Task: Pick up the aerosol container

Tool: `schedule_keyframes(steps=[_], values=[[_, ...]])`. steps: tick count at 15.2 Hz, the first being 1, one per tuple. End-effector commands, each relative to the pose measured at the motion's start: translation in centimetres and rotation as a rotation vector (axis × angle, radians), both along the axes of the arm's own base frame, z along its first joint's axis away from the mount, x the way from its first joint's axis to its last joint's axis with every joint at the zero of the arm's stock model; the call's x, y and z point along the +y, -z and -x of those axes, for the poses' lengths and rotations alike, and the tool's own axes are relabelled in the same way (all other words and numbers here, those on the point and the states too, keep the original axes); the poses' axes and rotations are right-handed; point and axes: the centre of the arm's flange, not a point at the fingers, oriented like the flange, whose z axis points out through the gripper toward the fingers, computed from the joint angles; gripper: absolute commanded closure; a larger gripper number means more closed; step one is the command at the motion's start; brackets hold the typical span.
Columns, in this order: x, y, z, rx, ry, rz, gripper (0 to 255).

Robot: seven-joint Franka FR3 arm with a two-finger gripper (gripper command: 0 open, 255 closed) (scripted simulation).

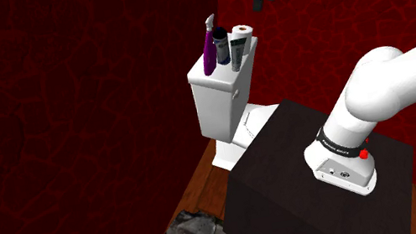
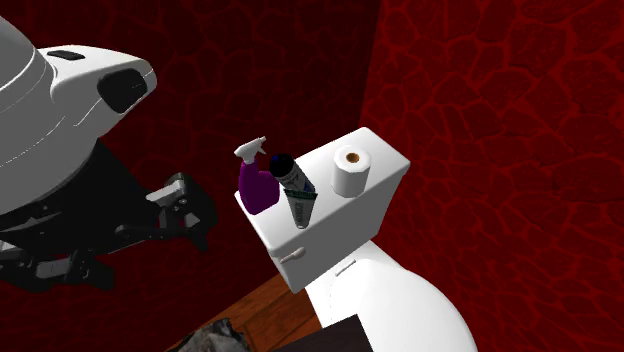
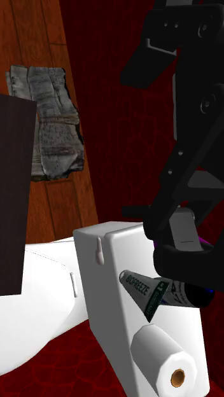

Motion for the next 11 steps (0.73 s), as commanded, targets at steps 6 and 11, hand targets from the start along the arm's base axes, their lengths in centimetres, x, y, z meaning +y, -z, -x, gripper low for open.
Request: schedule_keyframes(steps=[6, 11], values=[[-2.9, 4.1, -2.6, -0.072, -0.044, 0.052, 0], [-5.8, 7.9, -5.6, -0.145, -0.088, 0.105, 0]])
